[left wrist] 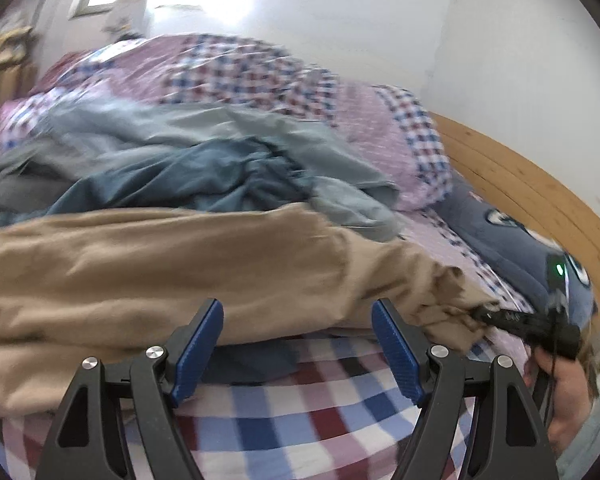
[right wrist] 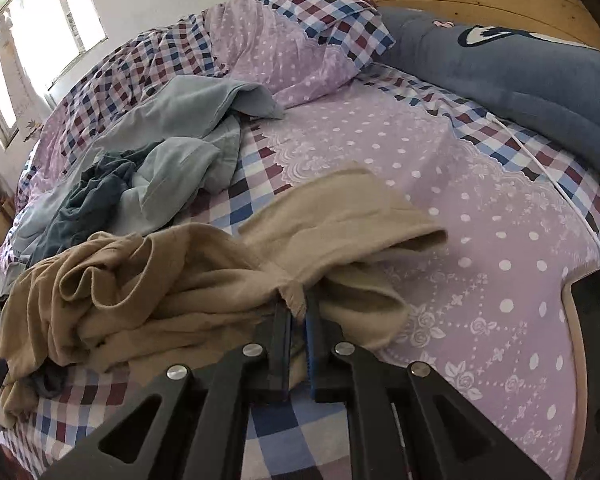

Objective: Fold clothes

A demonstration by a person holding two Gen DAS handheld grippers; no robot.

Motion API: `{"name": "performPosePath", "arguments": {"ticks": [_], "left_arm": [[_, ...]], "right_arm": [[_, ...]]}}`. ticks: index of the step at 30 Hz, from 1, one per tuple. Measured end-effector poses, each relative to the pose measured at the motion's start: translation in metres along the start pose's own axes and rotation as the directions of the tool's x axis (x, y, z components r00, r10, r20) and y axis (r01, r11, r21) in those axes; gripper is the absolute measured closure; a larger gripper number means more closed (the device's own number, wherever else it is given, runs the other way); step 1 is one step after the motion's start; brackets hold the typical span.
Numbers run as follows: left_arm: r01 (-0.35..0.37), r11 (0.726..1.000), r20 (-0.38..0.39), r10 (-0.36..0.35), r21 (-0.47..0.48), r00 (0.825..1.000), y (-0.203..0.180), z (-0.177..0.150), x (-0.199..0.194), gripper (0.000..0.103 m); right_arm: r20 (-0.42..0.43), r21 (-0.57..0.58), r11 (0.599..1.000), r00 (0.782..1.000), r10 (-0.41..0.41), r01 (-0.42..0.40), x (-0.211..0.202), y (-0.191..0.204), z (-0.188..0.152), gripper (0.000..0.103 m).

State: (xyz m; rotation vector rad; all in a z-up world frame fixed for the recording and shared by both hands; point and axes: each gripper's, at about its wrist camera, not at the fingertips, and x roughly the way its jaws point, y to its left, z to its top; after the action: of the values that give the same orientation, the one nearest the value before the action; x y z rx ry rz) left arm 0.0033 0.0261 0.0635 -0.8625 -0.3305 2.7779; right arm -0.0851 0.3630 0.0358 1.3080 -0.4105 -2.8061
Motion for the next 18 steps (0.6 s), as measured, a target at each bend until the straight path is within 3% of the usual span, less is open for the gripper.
{"name": "performPosePath", "arguments": {"ticks": [5, 12, 13, 14, 16, 18], "left_arm": [[-0.028, 0.983, 0.010, 0.027, 0.181, 1.000, -0.036, 0.002, 0.012, 0.023], [-0.065, 0.956, -0.001, 0.068, 0.286, 0.998, -0.060, 0.007, 0.043, 0.026], [-0.070, 0.955, -0.013, 0.077, 0.288, 0.997, -0.060, 0.007, 0.049, 0.041], [-0.074, 0.955, -0.028, 0.085, 0.288, 0.996, -0.060, 0.007, 0.055, 0.066], [-0.083, 0.958, -0.061, 0.104, 0.276, 0.993, -0.058, 0.006, 0.064, 0.102], [-0.084, 0.966, -0.064, 0.102, 0.244, 0.993, -0.051, 0.007, 0.065, 0.101]], "right_arm": [[-0.014, 0.001, 0.999, 0.999, 0.035, -0.035, -0.002, -0.001, -0.001, 0.096], [-0.009, -0.039, 0.997, 0.998, 0.064, -0.064, -0.006, 0.005, -0.001, 0.096], [-0.010, -0.040, 0.997, 0.998, 0.067, -0.067, -0.006, 0.006, -0.001, 0.096], [-0.010, -0.041, 0.997, 0.998, 0.070, -0.070, -0.006, 0.006, -0.001, 0.096], [-0.009, -0.045, 0.996, 0.997, 0.074, -0.074, -0.006, 0.004, 0.000, 0.096], [-0.005, -0.046, 0.996, 0.997, 0.075, -0.075, -0.007, 0.003, 0.000, 0.096]]}}
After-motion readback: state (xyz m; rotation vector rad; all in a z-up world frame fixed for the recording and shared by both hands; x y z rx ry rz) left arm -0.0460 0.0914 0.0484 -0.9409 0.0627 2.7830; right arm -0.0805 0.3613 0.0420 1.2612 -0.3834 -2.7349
